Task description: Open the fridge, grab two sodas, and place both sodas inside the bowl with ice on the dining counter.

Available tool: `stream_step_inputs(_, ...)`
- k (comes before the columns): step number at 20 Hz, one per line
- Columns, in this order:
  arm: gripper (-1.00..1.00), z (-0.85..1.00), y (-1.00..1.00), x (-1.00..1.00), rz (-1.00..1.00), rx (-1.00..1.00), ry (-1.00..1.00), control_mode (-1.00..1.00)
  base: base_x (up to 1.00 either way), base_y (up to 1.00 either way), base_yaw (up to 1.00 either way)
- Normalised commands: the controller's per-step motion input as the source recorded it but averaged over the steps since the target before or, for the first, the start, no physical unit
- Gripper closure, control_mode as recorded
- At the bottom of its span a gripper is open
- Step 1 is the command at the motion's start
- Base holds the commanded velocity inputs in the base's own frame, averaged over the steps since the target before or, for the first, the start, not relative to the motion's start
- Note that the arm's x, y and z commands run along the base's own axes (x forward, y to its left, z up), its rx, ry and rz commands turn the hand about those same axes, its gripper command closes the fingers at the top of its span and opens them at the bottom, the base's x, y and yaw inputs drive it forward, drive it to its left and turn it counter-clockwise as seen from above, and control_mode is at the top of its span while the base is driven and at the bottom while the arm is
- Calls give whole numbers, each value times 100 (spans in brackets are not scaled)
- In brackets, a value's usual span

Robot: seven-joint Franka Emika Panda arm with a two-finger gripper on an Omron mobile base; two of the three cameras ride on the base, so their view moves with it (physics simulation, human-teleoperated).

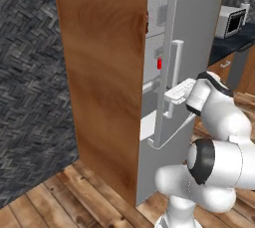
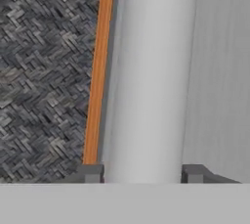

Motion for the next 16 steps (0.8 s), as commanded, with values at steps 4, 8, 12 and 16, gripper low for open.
stream_step_inputs(4,100,41,-83,-89,-1,10,0,-100,0,0,0)
stream_step_inputs(8,-100,32,-84,-71,0,10,0,-100,0,0,0)
stream_step_inputs(12,-100,33,-52,-50,0,4,-2,-100,0,0,0)
stream_step_inputs(16,-100,78,-19,-50,0,-1,-10,-100,0,0,0)
